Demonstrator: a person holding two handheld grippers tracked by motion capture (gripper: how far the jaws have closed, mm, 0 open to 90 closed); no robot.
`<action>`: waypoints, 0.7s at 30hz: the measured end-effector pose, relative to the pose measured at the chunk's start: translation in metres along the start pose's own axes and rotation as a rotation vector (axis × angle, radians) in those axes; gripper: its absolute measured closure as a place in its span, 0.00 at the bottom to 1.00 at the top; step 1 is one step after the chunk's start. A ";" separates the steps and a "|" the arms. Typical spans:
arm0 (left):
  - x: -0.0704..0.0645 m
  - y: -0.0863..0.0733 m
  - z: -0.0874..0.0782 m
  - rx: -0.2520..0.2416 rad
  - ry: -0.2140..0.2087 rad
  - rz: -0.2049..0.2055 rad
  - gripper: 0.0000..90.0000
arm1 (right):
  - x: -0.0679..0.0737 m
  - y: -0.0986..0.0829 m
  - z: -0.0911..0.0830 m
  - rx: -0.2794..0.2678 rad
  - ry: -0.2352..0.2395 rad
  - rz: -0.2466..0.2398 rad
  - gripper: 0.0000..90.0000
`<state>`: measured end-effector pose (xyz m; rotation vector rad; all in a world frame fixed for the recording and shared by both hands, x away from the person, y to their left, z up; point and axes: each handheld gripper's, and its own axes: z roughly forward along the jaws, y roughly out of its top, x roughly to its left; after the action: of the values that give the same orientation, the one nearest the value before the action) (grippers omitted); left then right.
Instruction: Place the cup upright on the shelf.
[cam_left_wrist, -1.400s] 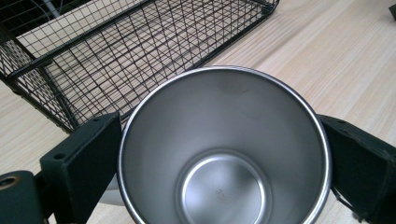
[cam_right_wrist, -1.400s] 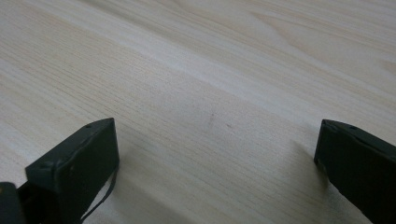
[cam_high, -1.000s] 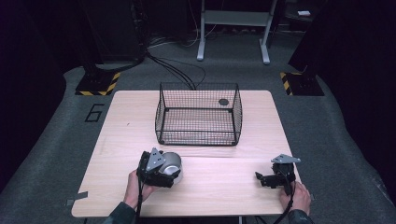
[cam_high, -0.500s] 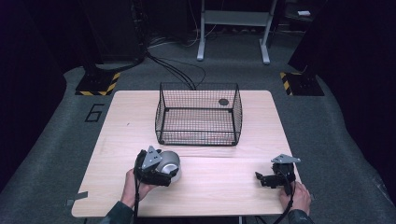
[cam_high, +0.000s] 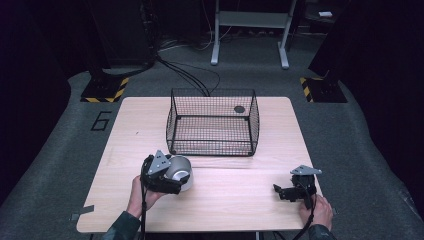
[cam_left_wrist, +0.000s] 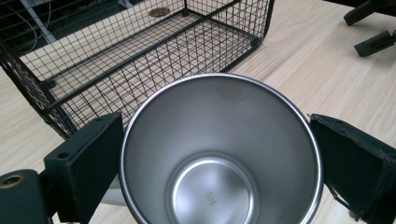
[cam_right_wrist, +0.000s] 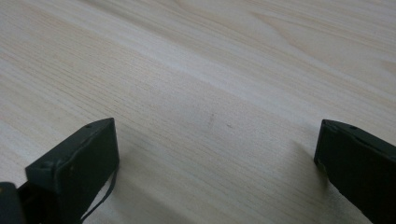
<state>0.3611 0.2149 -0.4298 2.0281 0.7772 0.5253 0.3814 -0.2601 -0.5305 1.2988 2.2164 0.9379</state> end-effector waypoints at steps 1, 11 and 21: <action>0.001 0.001 0.000 0.000 0.000 -0.002 0.07 | 0.000 0.000 0.000 -0.003 0.000 0.000 0.00; 0.009 0.014 -0.005 -0.012 0.002 0.005 0.07 | 0.000 0.000 0.000 0.005 0.002 -0.001 0.00; 0.015 0.031 -0.006 -0.027 -0.005 0.017 0.07 | 0.000 0.000 0.000 -0.004 0.000 0.001 0.00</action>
<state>0.3779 0.2159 -0.3990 2.0116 0.7470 0.5372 0.3815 -0.2600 -0.5308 1.2981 2.2132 0.9427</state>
